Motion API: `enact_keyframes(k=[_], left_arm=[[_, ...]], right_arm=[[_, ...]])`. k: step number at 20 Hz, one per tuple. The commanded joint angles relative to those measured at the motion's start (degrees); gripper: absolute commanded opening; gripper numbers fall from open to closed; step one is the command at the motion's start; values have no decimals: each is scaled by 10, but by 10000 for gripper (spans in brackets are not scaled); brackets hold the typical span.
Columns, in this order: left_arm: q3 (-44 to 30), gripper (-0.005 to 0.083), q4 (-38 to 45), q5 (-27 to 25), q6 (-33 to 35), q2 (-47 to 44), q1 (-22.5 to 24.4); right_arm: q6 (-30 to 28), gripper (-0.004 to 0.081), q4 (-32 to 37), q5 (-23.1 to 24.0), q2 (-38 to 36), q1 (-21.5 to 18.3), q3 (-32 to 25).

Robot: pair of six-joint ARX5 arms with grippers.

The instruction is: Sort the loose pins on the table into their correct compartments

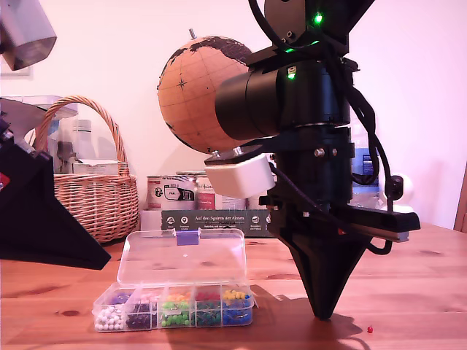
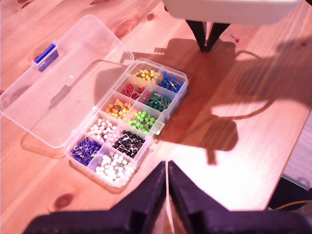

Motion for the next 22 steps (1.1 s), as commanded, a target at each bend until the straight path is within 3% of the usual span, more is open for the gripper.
enact_keyframes(k=[1, 11, 16, 22], left_arm=[[-13, -24, 4, 0, -1, 5, 2], [-13, -24, 5, 0, -1, 5, 2], [-13, -24, 4, 0, -1, 5, 2], [-13, -24, 4, 0, -1, 5, 2]], right_arm=[[7, -11, -1, 0, -16, 3, 11], [33, -11, -9, -8, -20, 5, 65], [46, -11, 0, -47, -20, 15, 85], [61, -11, 41, -62, -20, 30, 85]])
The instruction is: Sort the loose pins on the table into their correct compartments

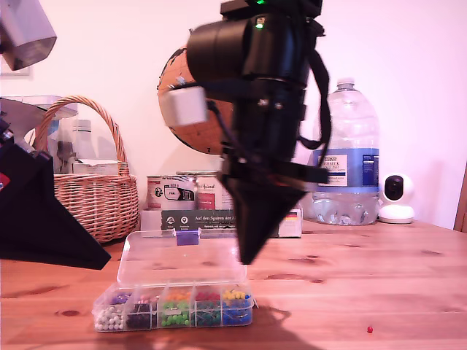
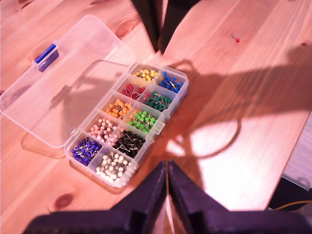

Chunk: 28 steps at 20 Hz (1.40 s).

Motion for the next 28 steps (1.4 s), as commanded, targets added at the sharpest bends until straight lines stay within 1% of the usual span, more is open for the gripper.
enact_keyframes(k=[1, 4, 9, 21, 28], left_arm=[[-13, -24, 5, 0, -1, 5, 2], [-13, -24, 5, 0, -1, 5, 2], [-13, -24, 5, 0, -1, 5, 2], [-13, -24, 5, 0, -1, 5, 2], [-13, -24, 5, 0, -1, 5, 2]], right_arm=[[2, -11, 17, -4, -14, 4, 2], [2, -11, 42, -13, -14, 6, 2], [2, -11, 56, -33, -10, 6, 2], [1, -11, 70, -35, 27, 10, 2], [1, -11, 76, -39, 33, 10, 2]])
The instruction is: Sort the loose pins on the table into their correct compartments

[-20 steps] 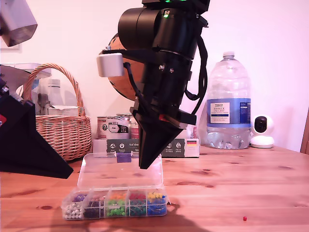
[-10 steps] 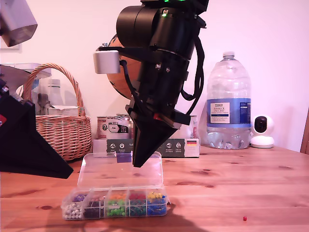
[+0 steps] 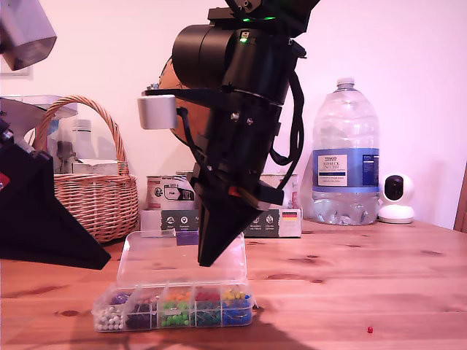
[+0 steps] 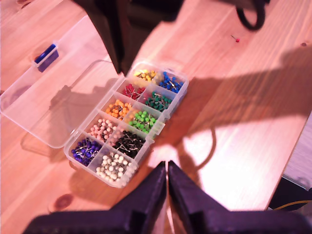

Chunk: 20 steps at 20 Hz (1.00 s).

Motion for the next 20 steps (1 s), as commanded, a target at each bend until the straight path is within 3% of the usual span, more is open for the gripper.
enact_keyframes(k=[1, 20], left_arm=[[-13, -24, 5, 0, -1, 5, 2], [-13, -24, 4, 0, -1, 5, 2]], right_arm=[[0, -11, 2, -5, 14, 7, 2], [1, -11, 1, 14, 36, 13, 2]])
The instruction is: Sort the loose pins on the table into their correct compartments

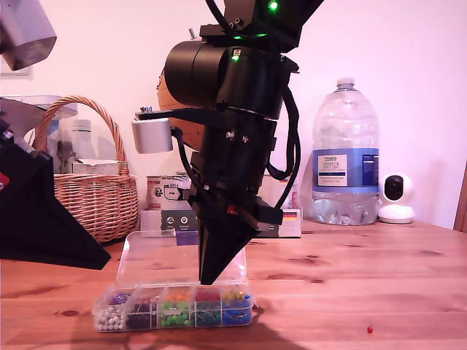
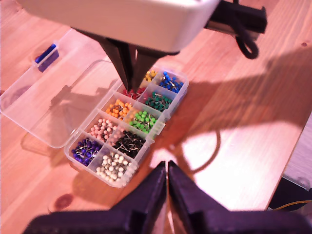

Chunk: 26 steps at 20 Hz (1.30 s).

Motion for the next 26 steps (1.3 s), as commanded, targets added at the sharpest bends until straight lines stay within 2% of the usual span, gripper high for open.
enact_keyframes(k=[1, 4, 9, 13, 14, 16, 20, 26], left_arm=[[-13, -24, 4, 0, -1, 5, 2], [-13, -24, 4, 0, -1, 5, 2], [-13, -24, 4, 0, -1, 5, 2], [-13, -24, 4, 0, -1, 5, 2], [-13, -24, 4, 0, -1, 5, 2], [-13, -24, 4, 0, -1, 5, 2], [-13, -24, 4, 0, -1, 5, 2], [-13, -24, 4, 0, -1, 5, 2]], right_arm=[[0, -11, 2, 0, 13, 6, 2], [0, 12, 6, 2, 13, 6, 2], [0, 127, 7, 2, 13, 6, 2], [1, 121, 6, 2, 13, 6, 2], [1, 96, 6, 2, 13, 6, 3], [2, -11, 5, 2, 10, 6, 3], [2, -13, -5, 2, -1, 6, 14], [7, -13, -58, 3, -32, 6, 26]])
